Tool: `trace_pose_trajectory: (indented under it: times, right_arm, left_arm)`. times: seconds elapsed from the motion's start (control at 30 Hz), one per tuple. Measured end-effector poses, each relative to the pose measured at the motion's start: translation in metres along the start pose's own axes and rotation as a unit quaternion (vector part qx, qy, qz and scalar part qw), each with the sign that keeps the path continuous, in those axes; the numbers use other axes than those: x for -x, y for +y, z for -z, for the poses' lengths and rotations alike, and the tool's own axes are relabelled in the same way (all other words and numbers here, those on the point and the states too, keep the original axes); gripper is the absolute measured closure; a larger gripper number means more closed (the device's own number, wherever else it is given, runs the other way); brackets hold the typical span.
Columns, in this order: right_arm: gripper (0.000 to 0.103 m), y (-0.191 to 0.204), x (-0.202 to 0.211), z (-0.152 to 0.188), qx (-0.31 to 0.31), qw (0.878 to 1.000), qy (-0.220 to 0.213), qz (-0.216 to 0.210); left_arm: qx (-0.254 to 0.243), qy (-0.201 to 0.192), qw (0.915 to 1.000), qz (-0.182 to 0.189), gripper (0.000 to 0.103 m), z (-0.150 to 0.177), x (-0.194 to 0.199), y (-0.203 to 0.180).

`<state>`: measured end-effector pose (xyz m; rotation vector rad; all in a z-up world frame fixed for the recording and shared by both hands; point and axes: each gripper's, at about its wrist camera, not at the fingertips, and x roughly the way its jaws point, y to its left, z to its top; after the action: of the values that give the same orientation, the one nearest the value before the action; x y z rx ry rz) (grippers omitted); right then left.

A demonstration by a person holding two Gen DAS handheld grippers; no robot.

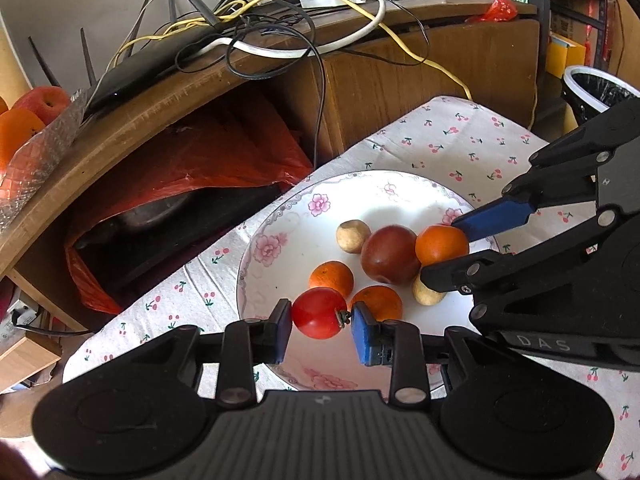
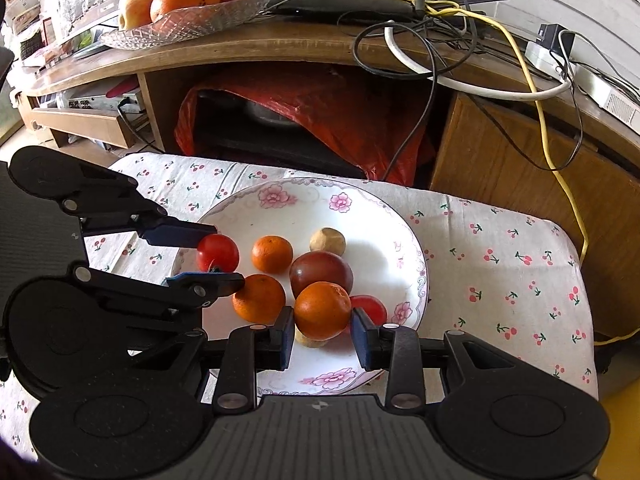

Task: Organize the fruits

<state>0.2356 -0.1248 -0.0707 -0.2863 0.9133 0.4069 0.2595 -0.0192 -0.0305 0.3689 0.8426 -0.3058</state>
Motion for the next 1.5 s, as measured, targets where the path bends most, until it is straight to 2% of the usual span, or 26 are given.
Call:
trace_pose_trajectory:
  times: [0.43,0.63,0.97,1.17,1.23,1.33,1.4,1.5]
  right_arm:
    - [0.066,-0.014,0.008,0.000,-0.034,0.999,-0.021,0.010]
    - [0.064,-0.018,0.025,0.004,-0.058,0.997,-0.033,0.028]
    - [0.060,-0.010,0.062,0.021,-0.087,0.994,-0.043,0.042]
    - [0.059,0.009,0.088,0.040,-0.099,0.993,-0.050,0.035]
    - [0.059,0.015,0.093,0.045,-0.106,0.993,-0.050,0.031]
    - [0.059,0.022,0.102,0.051,-0.109,0.992,-0.055,0.031]
    - [0.059,0.026,0.105,0.054,-0.114,0.992,-0.055,0.028]
    - [0.058,0.032,0.111,0.059,-0.116,0.991,-0.057,0.026]
  left_arm:
    - [0.031,-0.012,0.9994,-0.010,0.041,-0.004,0.007,0.002]
    - [0.048,-0.028,0.9984,-0.012,0.027,-0.002,0.024,-0.001]
    - [0.110,-0.035,0.9933,-0.004,0.015,0.021,0.059,-0.001]
    - [0.115,-0.040,0.9919,-0.035,0.007,0.038,0.084,-0.010]
    - [0.114,-0.037,0.9911,-0.058,0.000,0.041,0.091,-0.013]
    - [0.101,-0.042,0.9900,-0.090,0.000,0.047,0.102,-0.019]
    - [0.101,-0.049,0.9894,-0.092,0.000,0.052,0.108,-0.020]
    - [0.117,-0.052,0.9889,-0.075,0.000,0.058,0.114,-0.016]
